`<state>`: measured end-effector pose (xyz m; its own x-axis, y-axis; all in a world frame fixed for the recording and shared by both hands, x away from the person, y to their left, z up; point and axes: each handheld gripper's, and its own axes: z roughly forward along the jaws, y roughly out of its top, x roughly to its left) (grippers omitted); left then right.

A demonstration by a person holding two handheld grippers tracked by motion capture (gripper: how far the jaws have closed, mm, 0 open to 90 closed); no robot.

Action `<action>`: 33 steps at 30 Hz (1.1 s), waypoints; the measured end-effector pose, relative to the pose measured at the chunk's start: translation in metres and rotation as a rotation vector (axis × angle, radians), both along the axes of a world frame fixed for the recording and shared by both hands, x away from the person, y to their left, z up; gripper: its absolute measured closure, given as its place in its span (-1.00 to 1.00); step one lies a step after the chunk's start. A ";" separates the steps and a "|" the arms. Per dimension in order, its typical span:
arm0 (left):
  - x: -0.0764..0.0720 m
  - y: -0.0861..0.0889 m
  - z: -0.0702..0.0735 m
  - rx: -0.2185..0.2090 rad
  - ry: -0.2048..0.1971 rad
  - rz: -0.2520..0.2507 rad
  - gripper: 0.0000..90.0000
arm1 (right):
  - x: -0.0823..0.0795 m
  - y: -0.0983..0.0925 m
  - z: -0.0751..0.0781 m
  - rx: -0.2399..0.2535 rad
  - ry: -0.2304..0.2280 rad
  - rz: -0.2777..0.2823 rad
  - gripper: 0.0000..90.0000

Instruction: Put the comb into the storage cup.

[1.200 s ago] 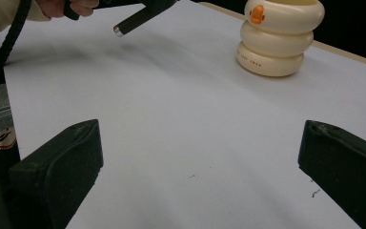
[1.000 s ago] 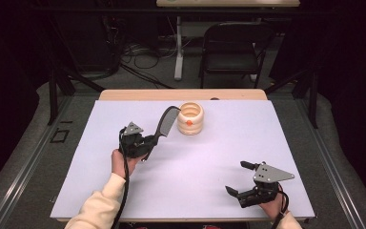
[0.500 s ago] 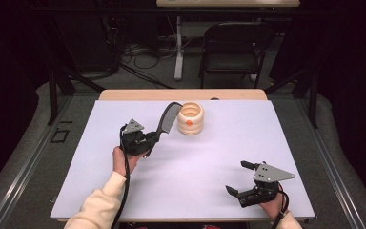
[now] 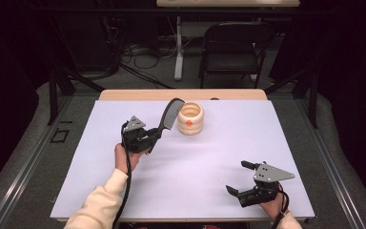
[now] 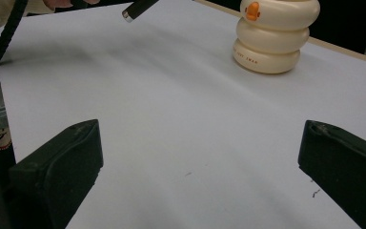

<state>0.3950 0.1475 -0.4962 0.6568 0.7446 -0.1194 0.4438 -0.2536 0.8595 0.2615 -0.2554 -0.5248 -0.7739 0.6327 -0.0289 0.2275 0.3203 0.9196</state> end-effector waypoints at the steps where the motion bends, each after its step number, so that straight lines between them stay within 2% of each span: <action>1: 0.000 0.000 0.000 0.003 0.000 -0.004 0.60 | 0.000 0.000 0.000 0.000 0.000 0.000 -0.99; 33: 0.013 -0.020 0.015 -0.005 -0.042 -0.026 0.60 | 0.000 0.000 0.000 0.001 0.004 -0.005 -0.99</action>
